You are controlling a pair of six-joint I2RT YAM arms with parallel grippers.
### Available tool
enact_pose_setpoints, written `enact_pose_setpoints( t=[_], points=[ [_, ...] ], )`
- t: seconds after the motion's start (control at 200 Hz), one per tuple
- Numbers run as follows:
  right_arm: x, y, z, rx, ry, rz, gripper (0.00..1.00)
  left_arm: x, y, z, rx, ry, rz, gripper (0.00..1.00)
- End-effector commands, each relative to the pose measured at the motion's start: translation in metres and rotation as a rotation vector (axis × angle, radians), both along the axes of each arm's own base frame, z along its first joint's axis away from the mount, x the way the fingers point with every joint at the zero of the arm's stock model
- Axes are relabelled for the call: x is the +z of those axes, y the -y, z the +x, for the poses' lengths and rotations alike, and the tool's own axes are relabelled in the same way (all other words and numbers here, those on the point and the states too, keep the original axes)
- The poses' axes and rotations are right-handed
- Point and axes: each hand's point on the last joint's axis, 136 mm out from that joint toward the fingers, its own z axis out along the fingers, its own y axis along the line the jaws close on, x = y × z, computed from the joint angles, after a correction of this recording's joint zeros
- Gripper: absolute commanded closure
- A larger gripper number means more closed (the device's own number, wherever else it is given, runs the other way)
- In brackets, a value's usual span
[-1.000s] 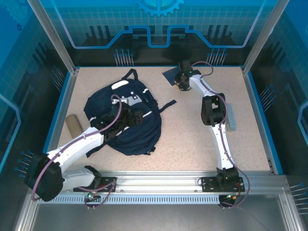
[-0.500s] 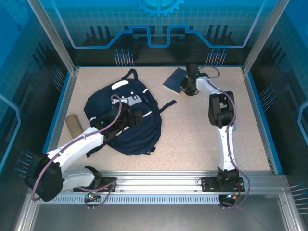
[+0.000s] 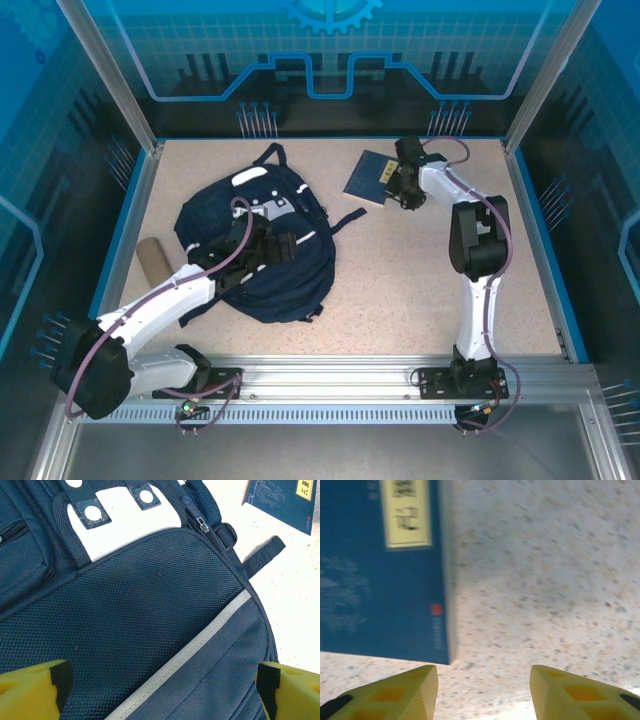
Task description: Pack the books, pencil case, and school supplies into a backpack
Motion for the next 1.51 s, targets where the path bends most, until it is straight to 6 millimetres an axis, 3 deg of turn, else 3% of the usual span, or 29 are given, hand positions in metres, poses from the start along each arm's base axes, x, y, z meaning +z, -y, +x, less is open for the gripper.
enact_pose_setpoints(
  t=[0.0,0.115,0.145,0.355,0.53,0.72,0.875,0.91,1.086,1.286,1.501],
  points=[
    [-0.005,-0.027,0.013,0.114,0.004,-0.002,0.47,0.015,0.000,0.001,0.022,0.015,-0.047,0.04],
    [-0.005,-0.047,0.030,0.204,0.036,-0.010,0.48,0.014,0.000,0.000,0.022,0.008,-0.050,0.03],
    [-0.019,-0.049,0.032,0.222,0.017,-0.029,0.48,0.014,0.000,0.000,0.025,0.007,-0.051,0.04],
    [-0.035,-0.064,0.044,0.347,-0.011,-0.032,0.48,0.013,0.001,0.002,0.028,0.006,-0.052,0.03],
    [-0.054,-0.066,0.032,0.362,-0.089,-0.002,0.49,0.011,0.004,0.005,0.021,-0.002,-0.050,0.03],
    [-0.073,-0.040,-0.011,0.307,-0.241,0.007,0.50,0.013,0.009,0.005,-0.002,-0.004,-0.066,0.03],
    [-0.071,-0.035,-0.048,0.307,-0.274,0.070,0.50,0.022,0.023,0.012,-0.046,-0.006,-0.096,0.03],
    [-0.058,-0.032,-0.052,0.303,-0.267,0.063,0.50,0.024,0.028,0.015,-0.058,-0.007,-0.111,0.03],
    [-0.051,-0.024,-0.084,0.296,-0.292,0.058,0.50,0.033,0.057,0.023,-0.139,-0.019,-0.209,0.01],
    [-0.052,-0.005,-0.119,0.272,-0.315,0.072,0.50,0.027,0.091,0.023,-0.225,-0.088,-0.233,0.01],
    [-0.051,-0.005,-0.167,0.266,-0.337,0.141,0.50,0.024,0.145,0.021,-0.332,-0.143,-0.244,0.01]
  ],
)
